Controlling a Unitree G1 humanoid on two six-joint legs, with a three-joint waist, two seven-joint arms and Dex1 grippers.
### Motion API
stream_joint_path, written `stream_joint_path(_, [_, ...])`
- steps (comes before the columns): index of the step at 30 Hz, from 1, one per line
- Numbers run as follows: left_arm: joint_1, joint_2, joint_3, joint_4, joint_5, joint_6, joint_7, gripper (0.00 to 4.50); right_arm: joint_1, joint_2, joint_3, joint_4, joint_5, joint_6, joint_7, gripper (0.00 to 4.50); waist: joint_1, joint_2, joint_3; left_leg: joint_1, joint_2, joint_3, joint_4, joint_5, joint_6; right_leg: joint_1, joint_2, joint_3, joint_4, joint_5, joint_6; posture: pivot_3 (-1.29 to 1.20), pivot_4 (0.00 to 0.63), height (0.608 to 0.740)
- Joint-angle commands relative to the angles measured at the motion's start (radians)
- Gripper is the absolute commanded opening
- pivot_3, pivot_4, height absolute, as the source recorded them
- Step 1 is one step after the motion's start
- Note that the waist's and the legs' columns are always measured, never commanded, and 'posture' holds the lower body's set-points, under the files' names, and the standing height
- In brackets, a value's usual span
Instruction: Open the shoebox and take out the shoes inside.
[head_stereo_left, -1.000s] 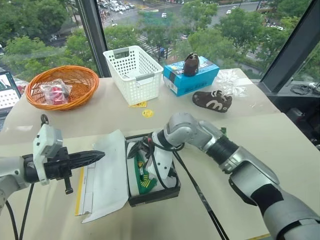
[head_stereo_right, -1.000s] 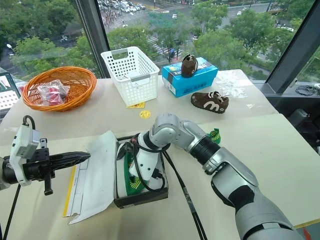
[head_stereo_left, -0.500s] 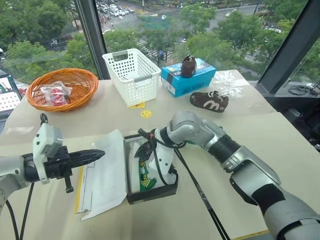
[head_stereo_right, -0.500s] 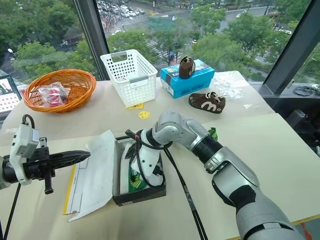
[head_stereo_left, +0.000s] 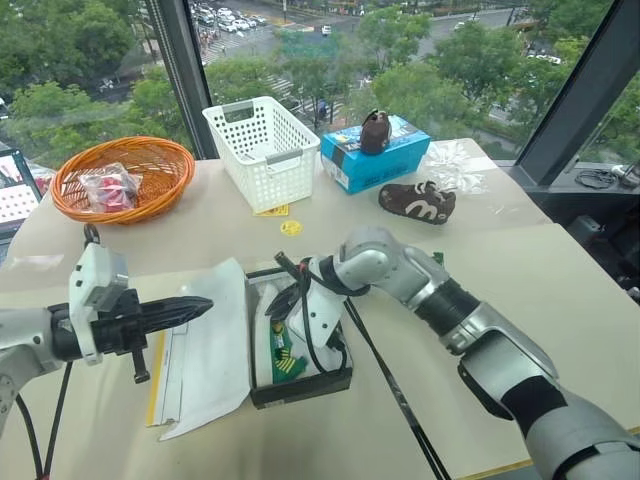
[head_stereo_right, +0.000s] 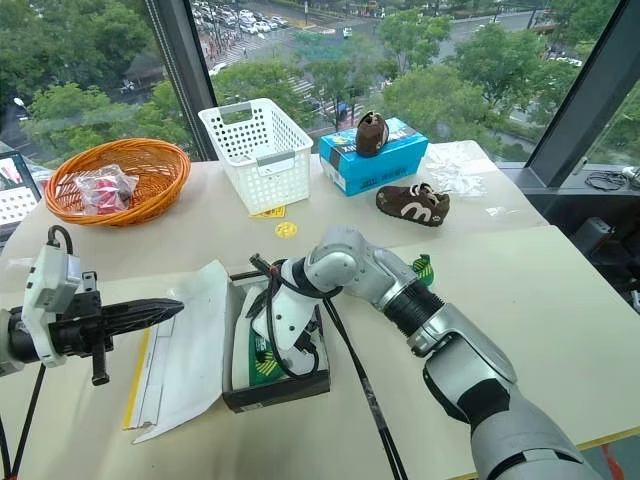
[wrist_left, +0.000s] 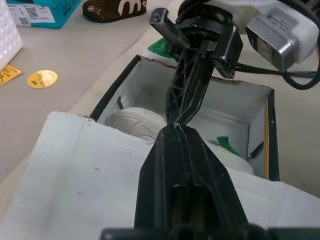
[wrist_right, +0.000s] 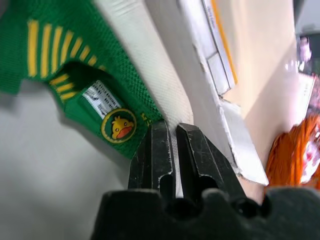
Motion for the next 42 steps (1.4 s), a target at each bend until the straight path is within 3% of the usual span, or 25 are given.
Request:
stream_joint_path(1, [-0.017, 0.008, 0.004, 0.003, 0.001, -0.008, -0.003, 0.0, -0.003, -0.034, -0.083, -0.092, 0.1, 0.132, 0.048, 0.03, 0.002, 0.0, 0.0, -0.001, 0.0, 0.0, 0.0, 0.0, 0.0, 0.0, 0.0, 0.0, -0.001, 0.0, 0.0, 0.0, 0.15, 0.731])
stream_joint_path(19, [-0.057, 0.022, -0.028, 0.04, 0.018, -0.015, -0.031, 0.0, 0.045, -0.089, -0.194, -0.308, 0.195, 0.377, 0.032, 0.03, 0.003, 0.0, 0.001, -0.008, -0.001, 0.0, -0.002, -0.002, 0.001, -0.003, -0.002, -0.003, -0.006, -0.002, 0.003, 0.0, 0.15, 0.731])
stream_joint_path(25, [-0.07, 0.022, -0.038, 0.046, 0.027, -0.017, -0.038, 0.0, 0.039, -0.045, -0.302, -0.395, 0.422, 0.686, 0.056, 0.03, 0.003, 0.0, 0.001, -0.007, -0.001, -0.001, -0.002, -0.002, 0.002, -0.003, -0.002, -0.003, -0.006, -0.002, 0.003, 0.0, 0.15, 0.731])
stream_joint_path(31, [-0.074, 0.016, -0.048, 0.044, 0.033, -0.017, -0.04, 0.0, 0.038, -0.072, -0.396, -0.506, 0.592, 0.964, 0.035, 0.03, 0.004, 0.0, 0.001, -0.008, -0.001, -0.001, -0.002, -0.004, 0.005, -0.003, -0.003, -0.004, -0.006, -0.002, 0.003, 0.0, 0.15, 0.731])
stream_joint_path(37, [-0.076, 0.009, -0.059, 0.049, 0.034, -0.02, -0.04, 0.0, -0.027, -0.257, -0.55, -0.526, 0.741, 1.164, 0.086, 0.03, 0.011, 0.0, 0.001, -0.01, -0.002, -0.002, -0.002, -0.005, 0.006, -0.004, -0.003, -0.005, -0.007, -0.002, 0.003, 0.0, 0.15, 0.731])
stream_joint_path(42, [-0.079, -0.005, -0.081, 0.051, 0.037, -0.027, -0.038, 0.0, -0.045, -0.413, -0.596, -0.505, 0.781, 1.228, 0.147, 0.03, 0.011, 0.0, 0.001, -0.011, -0.002, -0.002, -0.004, -0.006, 0.007, -0.004, -0.003, -0.006, -0.01, -0.002, 0.003, 0.0, 0.15, 0.731])
